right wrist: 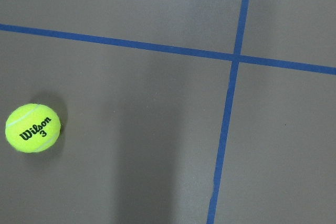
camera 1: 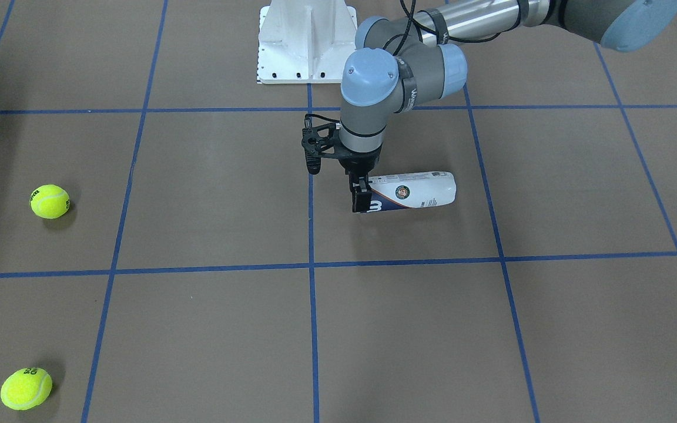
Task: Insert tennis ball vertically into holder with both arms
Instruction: 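Close the left gripper on the can's open end, then lift the can with the left gripper and tip it upright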
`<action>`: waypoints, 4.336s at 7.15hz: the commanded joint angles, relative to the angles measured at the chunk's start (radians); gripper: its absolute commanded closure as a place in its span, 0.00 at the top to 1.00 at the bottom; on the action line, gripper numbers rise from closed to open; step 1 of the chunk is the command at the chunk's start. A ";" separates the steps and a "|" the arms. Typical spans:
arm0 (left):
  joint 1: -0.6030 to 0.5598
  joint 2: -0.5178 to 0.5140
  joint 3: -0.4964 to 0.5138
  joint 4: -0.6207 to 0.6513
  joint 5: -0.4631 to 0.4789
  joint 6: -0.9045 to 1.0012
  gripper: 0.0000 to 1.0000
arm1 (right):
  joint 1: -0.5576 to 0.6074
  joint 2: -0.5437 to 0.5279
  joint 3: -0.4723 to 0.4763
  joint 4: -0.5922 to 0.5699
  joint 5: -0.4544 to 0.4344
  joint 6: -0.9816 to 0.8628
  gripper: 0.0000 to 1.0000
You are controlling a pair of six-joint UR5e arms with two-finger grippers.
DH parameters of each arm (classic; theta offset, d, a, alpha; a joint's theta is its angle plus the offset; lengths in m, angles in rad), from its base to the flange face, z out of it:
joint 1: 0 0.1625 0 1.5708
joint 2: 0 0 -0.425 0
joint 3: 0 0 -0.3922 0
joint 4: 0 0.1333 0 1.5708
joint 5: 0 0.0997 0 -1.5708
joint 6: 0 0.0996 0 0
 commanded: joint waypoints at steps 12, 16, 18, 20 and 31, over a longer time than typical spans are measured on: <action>0.025 0.006 0.065 -0.035 0.005 -0.001 0.96 | 0.000 -0.002 -0.001 -0.002 0.002 0.000 1.00; 0.024 0.003 0.060 -0.030 0.006 -0.005 0.54 | 0.000 0.001 -0.001 -0.003 0.002 0.000 1.00; 0.005 0.000 0.004 -0.032 0.005 -0.014 0.37 | 0.000 0.001 0.001 -0.003 0.002 0.000 1.00; -0.027 0.004 -0.111 -0.035 0.002 -0.034 0.24 | 0.000 0.001 0.002 -0.002 0.002 0.000 1.00; -0.056 0.133 0.250 -1.687 0.445 -0.853 0.25 | 0.000 0.015 0.050 -0.006 0.000 0.000 1.00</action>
